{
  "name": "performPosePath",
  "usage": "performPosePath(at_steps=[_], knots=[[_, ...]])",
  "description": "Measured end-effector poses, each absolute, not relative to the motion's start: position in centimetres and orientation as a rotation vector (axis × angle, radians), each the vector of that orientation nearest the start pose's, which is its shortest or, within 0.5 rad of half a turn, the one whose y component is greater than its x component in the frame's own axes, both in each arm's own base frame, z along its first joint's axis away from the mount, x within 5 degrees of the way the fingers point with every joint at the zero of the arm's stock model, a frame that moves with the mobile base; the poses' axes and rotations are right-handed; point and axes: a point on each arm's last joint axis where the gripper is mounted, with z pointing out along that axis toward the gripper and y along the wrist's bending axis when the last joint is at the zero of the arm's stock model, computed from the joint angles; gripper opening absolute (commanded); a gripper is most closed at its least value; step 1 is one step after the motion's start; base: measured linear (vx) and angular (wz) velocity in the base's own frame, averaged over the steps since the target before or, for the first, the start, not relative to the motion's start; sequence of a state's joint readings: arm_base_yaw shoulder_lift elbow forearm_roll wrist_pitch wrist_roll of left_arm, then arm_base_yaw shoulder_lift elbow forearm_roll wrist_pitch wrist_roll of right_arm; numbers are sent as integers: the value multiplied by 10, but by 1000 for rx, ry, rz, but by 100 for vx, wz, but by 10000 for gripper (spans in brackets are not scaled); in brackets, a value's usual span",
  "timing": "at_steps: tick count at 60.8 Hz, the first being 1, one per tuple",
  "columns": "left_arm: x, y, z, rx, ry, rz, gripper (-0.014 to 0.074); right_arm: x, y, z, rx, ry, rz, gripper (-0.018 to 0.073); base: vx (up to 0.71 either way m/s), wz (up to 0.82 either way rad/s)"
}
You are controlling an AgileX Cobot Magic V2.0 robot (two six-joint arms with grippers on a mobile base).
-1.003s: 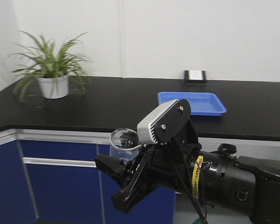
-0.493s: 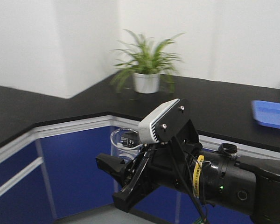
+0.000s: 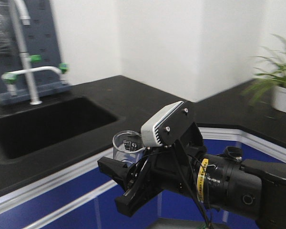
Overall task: Move beaker to silver tray on left bench
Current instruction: 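Hold the beaker in the right gripper while the base drives to the other bench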
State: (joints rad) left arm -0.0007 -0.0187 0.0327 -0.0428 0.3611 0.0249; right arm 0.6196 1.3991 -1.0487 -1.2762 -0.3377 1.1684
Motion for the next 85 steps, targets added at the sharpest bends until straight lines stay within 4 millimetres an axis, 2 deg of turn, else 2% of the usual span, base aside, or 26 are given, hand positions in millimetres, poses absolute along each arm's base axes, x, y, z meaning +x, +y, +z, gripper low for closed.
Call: performPosePath(at_steps=[42, 85], knots=[[53, -1, 171, -3, 1858, -25, 1, 246, 211, 350, -838, 1560, 665, -11, 17, 75], [53, -1, 171, -3, 1858, -25, 1, 246, 211, 350, -836, 1562, 661, -11, 22, 38]])
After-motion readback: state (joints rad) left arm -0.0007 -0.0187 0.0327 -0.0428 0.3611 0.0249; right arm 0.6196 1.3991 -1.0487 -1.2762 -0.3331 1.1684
